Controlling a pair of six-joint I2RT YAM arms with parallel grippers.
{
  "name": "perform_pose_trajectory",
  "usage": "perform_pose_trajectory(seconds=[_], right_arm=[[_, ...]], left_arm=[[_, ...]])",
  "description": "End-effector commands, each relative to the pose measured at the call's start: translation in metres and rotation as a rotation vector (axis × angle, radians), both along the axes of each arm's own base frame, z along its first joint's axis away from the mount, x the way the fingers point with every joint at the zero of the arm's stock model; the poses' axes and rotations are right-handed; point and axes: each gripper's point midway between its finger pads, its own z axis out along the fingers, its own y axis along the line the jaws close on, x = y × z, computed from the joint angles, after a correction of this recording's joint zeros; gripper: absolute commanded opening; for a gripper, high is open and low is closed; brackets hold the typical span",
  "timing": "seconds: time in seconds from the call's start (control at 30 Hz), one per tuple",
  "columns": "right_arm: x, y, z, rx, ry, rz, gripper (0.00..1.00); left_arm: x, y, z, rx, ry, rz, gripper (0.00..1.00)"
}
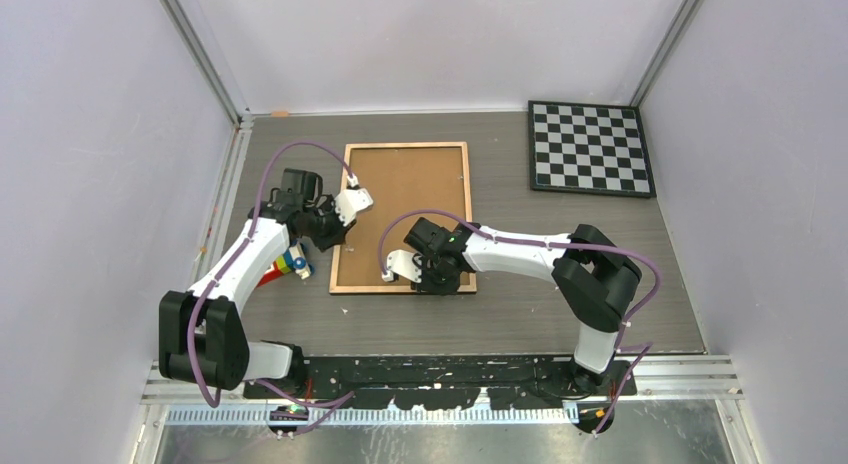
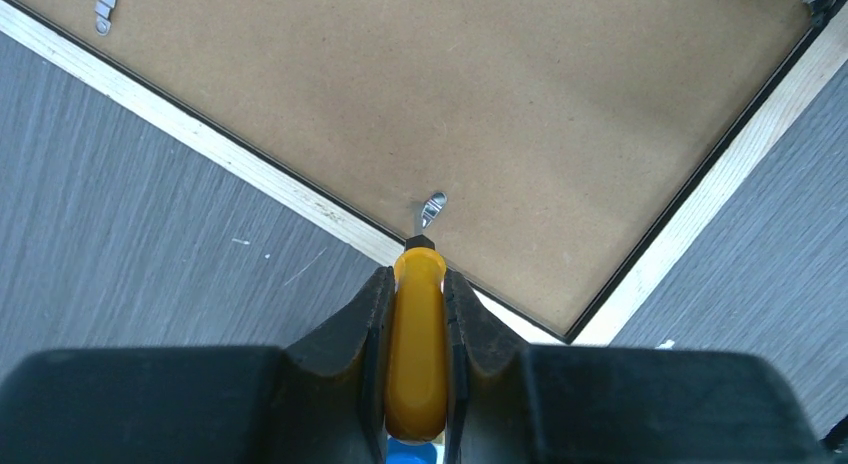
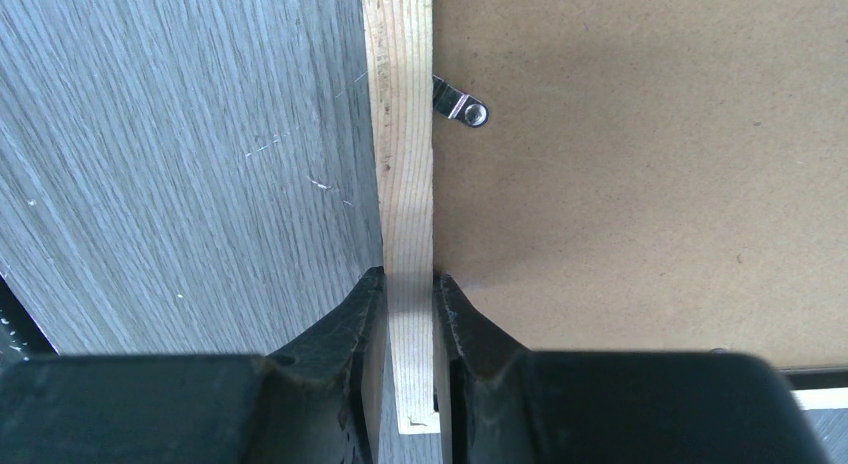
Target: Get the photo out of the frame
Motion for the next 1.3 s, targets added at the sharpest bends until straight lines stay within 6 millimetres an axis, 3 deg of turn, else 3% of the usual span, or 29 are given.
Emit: perform_pose_trajectory(seconds=[0.0, 0.13, 0.37, 0.4, 0.53, 0.63, 0.77, 0.97, 1.1, 1.27], right_arm=[[-0.013, -0.031, -0.027, -0.128, 0.065, -0.008, 0.03], [-0.017, -0.041, -0.024, -0.146, 0.070, 0.022, 0.03], [-0.013, -0.090, -0.005, -0.164, 0.093, 0.004, 0.05], [-0.011, -0.093, 0.000, -0.151, 0.100, -0.016, 0.08], [-0.004, -0.090, 0.033, -0.038, 0.146, -0.118, 0.49], [0.007, -0.087, 0.058, 0.054, 0.154, -0.218, 0.61], [0.042, -0.089, 0.079, 0.166, 0.163, -0.471, 0.66], [0.135, -0.108, 0.098, 0.346, 0.075, -1.002, 0.69], [0.178, -0.128, 0.091, 0.373, 0.022, -1.257, 0.67], [0.209, -0.136, 0.067, 0.354, 0.012, -1.382, 0.64]], left_arm=[[0.002, -0.011, 0.022, -0.073, -0.002, 0.033, 0.00], [0.016, -0.016, 0.044, -0.150, -0.024, 0.095, 0.00], [0.027, -0.019, 0.063, -0.221, -0.038, 0.157, 0.00], [0.027, -0.020, 0.064, -0.229, -0.038, 0.164, 0.00], [0.026, -0.023, 0.069, -0.261, -0.038, 0.182, 0.00], [0.024, -0.023, 0.070, -0.269, -0.038, 0.191, 0.00], [0.024, -0.024, 0.073, -0.282, -0.045, 0.205, 0.00], [0.026, -0.023, 0.081, -0.304, -0.055, 0.246, 0.00], [0.027, -0.021, 0.087, -0.310, -0.066, 0.271, 0.00], [0.026, -0.018, 0.093, -0.311, -0.083, 0.291, 0.00]])
